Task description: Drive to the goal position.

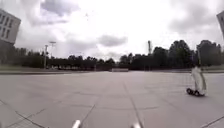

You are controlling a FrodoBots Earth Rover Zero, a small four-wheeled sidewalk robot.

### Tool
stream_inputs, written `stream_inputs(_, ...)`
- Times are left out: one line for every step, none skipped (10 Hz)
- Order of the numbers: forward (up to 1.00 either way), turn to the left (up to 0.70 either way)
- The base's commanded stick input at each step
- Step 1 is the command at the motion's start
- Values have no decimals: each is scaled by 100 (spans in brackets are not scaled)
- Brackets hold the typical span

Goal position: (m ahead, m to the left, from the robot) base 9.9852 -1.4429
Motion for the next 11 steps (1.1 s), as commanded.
stream_inputs(70, 0)
stream_inputs(70, 0)
stream_inputs(70, 0)
stream_inputs(70, 0)
stream_inputs(70, 0)
stream_inputs(70, 0)
stream_inputs(70, 0)
stream_inputs(70, 0)
stream_inputs(70, 0)
stream_inputs(70, 0)
stream_inputs(70, 0)
